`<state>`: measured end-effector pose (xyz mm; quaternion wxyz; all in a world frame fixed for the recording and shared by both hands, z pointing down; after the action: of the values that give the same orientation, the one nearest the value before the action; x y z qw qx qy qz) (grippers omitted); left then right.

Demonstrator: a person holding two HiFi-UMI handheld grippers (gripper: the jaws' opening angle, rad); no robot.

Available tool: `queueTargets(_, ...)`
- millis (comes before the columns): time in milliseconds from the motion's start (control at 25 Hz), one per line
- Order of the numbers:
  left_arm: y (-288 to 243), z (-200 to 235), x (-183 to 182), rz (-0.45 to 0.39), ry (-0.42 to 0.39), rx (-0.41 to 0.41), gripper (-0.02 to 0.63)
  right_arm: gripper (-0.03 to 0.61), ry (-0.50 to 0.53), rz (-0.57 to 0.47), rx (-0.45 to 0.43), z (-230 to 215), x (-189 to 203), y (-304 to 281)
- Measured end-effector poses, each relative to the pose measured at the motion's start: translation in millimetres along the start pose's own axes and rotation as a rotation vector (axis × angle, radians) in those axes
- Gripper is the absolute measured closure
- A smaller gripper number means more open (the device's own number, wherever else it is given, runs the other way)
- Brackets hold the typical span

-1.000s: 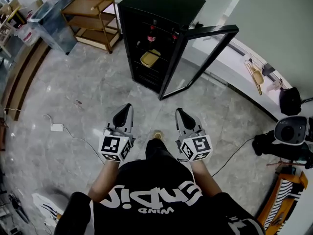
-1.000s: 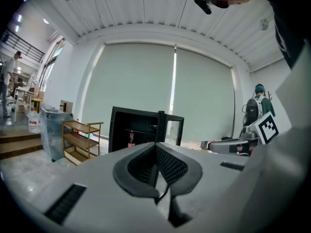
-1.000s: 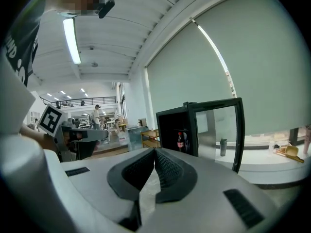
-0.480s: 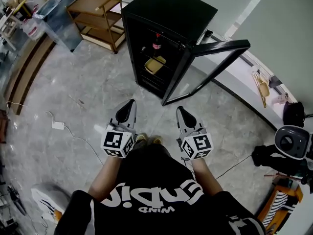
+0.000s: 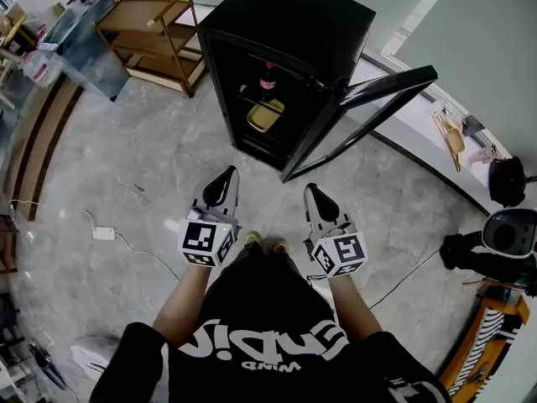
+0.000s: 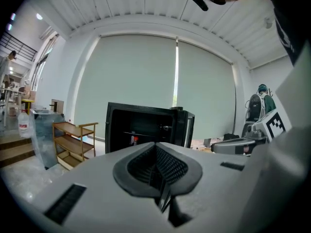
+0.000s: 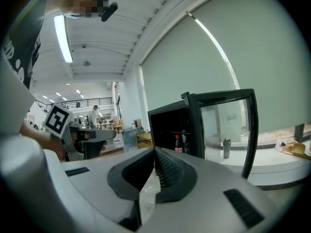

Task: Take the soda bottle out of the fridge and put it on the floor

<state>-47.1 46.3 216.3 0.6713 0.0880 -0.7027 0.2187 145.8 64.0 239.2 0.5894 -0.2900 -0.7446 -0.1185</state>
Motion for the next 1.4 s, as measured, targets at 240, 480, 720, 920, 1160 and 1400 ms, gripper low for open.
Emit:
queueTargets(240, -12.7, 11.0, 5.0, 0.007, -0.011, 0.004, 0.606, 0.554, -0.01, -0.004, 0.028, -7.0, -0.1, -13.9)
queueTargets(480, -32.7, 13.6, 20.0, -0.012, -0.016, 0.011, 0.606, 0.554, 0.003, -0.047, 0.04, -15.8, 4.3, -24.9)
queueTargets(720, -52.9, 19.3, 48.1, -0.057, -0.024, -0.013, 0.604, 0.554, -0.006, -0.065, 0.032, -20.8, 30.6, -38.8)
queueTargets(920, -66.0, 23.3, 60.6, -0.063, -0.023, -0.022, 0.576, 0.554, -0.018, -0.045, 0.05, -27.2, 45.5, -42.8)
queueTargets(1160, -86.9, 39.3, 65.8, -0.099, -0.01, -0.045, 0.269, 0.554, -0.025, -0.021, 0.064, -28.1, 46.5, -45.0)
queueTargets(1400, -132.4, 54.7, 85.9, -0.057, -0.001, -0.021, 0.252, 0.554, -0.047, -0.011, 0.087, -31.9, 51.0, -51.9)
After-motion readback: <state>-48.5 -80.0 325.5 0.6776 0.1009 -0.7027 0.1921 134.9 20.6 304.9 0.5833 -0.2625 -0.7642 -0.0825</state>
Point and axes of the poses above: the fingertips, and each gripper's own axes: y backward along the fingers, z to its left, x out of its underside, the point moved 3 cm from there along y, backward along the fingers, and after that the axes turned 6 degrees about -y, right-handed, at the moved point
